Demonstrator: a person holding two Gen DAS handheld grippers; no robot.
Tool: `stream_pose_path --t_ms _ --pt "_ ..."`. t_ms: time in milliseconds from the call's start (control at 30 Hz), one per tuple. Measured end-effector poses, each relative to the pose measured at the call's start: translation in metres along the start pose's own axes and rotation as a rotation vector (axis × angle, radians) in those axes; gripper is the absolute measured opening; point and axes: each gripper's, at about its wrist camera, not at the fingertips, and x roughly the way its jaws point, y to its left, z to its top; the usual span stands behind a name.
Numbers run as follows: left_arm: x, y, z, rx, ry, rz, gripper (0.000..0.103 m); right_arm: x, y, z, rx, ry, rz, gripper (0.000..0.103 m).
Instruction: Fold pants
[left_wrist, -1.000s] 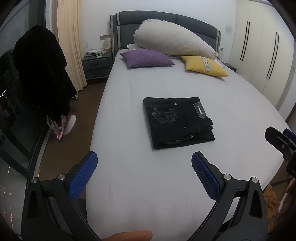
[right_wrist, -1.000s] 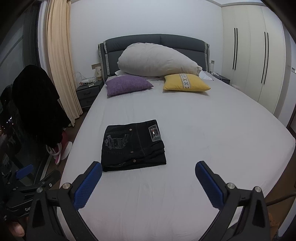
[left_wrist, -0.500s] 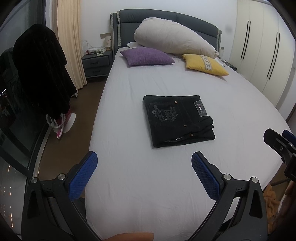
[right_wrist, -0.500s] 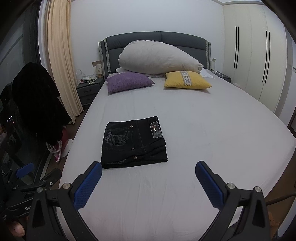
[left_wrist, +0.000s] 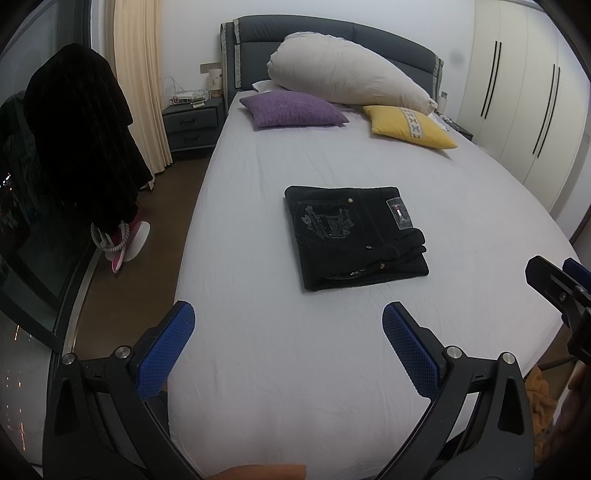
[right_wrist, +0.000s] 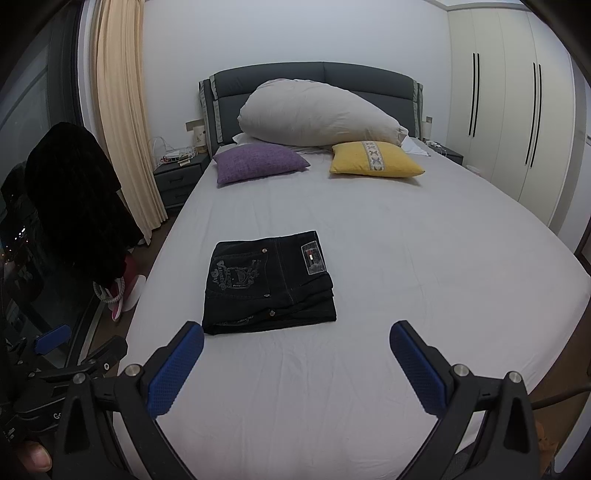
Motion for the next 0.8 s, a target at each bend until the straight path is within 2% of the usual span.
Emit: stream_pose_path --t_ms 800 --pt "0.0004 0.0003 -0.0014 -0.001 0.009 -0.003 0.103 -0.0024 0.0033 -0.0024 -0.001 0.006 0.001 0.103"
